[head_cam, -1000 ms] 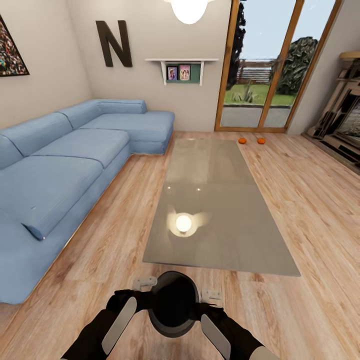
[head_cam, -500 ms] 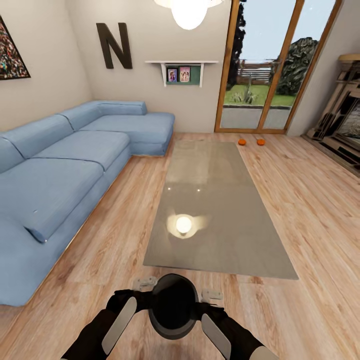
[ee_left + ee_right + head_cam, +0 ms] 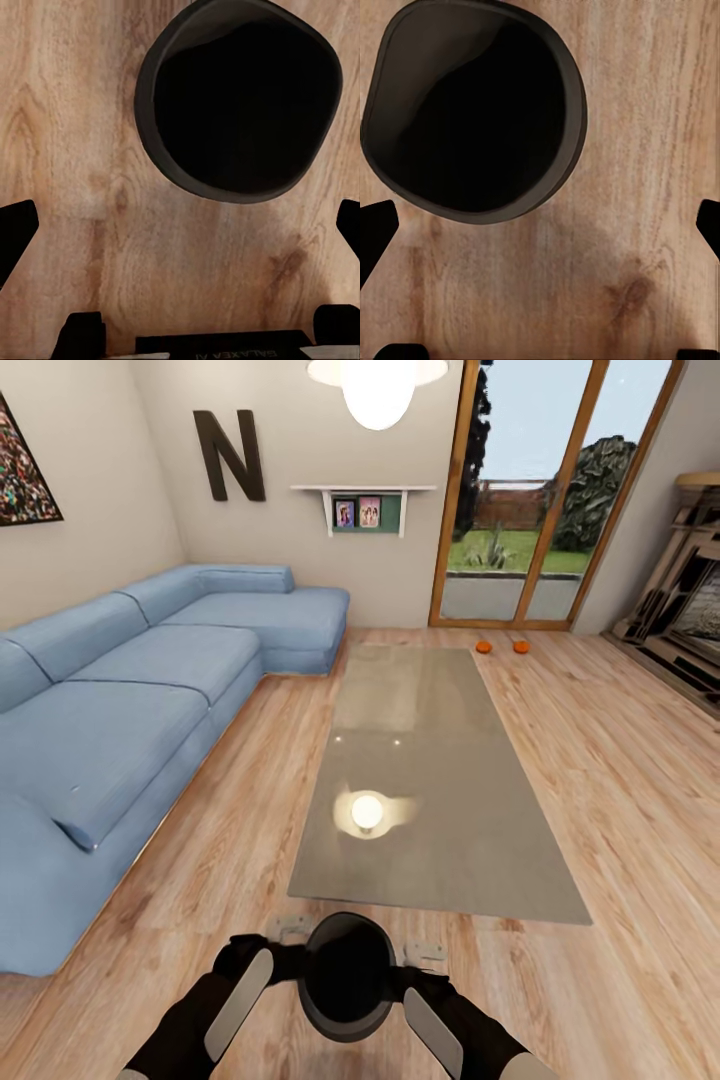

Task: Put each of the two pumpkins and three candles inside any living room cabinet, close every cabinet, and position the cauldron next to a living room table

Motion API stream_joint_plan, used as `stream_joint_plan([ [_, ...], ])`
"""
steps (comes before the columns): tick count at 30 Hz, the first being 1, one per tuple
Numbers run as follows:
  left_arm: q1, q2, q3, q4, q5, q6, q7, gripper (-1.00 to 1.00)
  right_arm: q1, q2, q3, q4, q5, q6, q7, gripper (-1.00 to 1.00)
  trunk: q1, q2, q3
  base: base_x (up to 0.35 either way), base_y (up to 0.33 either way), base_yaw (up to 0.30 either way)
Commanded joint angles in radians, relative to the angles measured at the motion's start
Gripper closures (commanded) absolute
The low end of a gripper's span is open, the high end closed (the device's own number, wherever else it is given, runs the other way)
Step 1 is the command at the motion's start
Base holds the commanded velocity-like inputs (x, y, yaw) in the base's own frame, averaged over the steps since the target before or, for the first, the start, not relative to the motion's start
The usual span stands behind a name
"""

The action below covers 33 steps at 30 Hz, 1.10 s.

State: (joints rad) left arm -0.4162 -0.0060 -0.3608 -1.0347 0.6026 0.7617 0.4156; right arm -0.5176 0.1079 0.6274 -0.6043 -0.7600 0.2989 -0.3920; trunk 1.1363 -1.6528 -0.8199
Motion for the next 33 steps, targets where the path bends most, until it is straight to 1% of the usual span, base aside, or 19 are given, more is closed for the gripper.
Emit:
stream_joint_plan([
  [1,-0.001,0.001,-0.001,-0.001,0.01,0.012,0.01,-1.0,-0.001,-0.001,0.005,-0.002,-0.007,0.005,-0.008,-1.0,-0.004,0.007,0.002,0.0,0.0,0.0],
  [6,-0.004,-0.001,-0.001,-0.001,0.01,0.049,0.01,-1.0,-0.001,-0.001,0.005,-0.002,-0.007,0.011,-0.008,-1.0,-0.023,0.042,0.018,0.0,0.0,0.0],
  [9,-0.004,-0.001,-0.001,-0.001,0.009,0.06,0.01,-1.0,-0.001,-0.001,0.005,-0.001,-0.009,0.01,-0.007,-1.0,-0.035,0.063,0.027,0.0,0.0,0.0],
  [20,-0.004,-0.001,-0.001,-0.001,0.009,0.066,0.01,-1.0,-0.001,-0.003,0.007,-0.009,-0.009,0.003,-0.003,-1.0,-0.077,0.14,0.062,0.0,0.0,0.0],
  [29,-0.004,0.0,-0.001,-0.001,0.009,0.067,0.01,-1.0,-0.001,-0.007,0.007,-0.012,-0.012,0.018,0.002,-1.0,-0.111,0.203,0.09,0.0,0.0,0.0],
  [30,-0.004,0.0,-0.001,-0.001,0.009,0.066,0.011,-1.0,-0.001,-0.01,0.007,-0.012,-0.015,0.02,0.005,-1.0,-0.115,0.21,0.093,0.0,0.0,0.0],
  [31,-0.004,0.0,-0.001,-0.001,0.009,0.066,0.011,-1.0,0.0,-0.015,0.007,-0.011,-0.028,0.022,0.012,-1.0,-0.119,0.217,0.096,0.0,0.0,0.0],
  [33,-0.004,0.0,-0.001,-0.001,0.009,0.067,0.011,-1.0,0.001,-0.022,0.008,-0.009,-0.083,0.024,0.025,-1.0,-0.127,0.231,0.103,0.0,0.0,0.0],
])
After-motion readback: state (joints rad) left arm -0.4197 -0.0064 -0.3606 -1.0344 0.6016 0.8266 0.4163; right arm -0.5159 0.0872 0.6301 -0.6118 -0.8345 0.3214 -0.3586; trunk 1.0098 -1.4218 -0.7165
